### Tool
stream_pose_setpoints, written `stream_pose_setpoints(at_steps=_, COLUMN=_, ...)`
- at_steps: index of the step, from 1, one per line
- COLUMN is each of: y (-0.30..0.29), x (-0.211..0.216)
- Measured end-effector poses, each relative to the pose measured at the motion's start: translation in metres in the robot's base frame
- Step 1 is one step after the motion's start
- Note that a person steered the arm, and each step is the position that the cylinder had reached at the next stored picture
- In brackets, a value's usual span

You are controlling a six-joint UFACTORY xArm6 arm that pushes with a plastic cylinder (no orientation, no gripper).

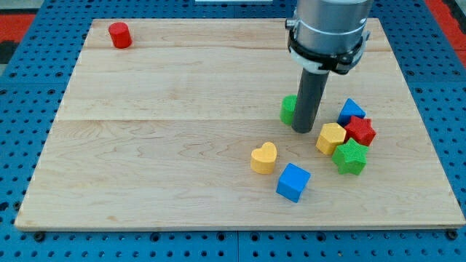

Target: Place green circle right horizontally towards red circle

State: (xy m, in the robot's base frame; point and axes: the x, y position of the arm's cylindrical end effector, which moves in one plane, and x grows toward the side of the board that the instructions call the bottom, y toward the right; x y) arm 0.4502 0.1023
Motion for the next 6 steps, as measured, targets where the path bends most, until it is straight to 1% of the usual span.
stream_pose_setpoints(at_steps=2, y=-0.065, x=-0.134)
stream_pose_setpoints(at_steps=3, y=-0.061, x=-0.166)
stream_pose_setpoints(at_steps=4, y=0.003, x=-0.179)
stream_pose_setpoints(at_steps=5, y=0.005, x=-0.203)
stream_pose_setpoints(at_steps=6, y=-0.038, x=-0.208)
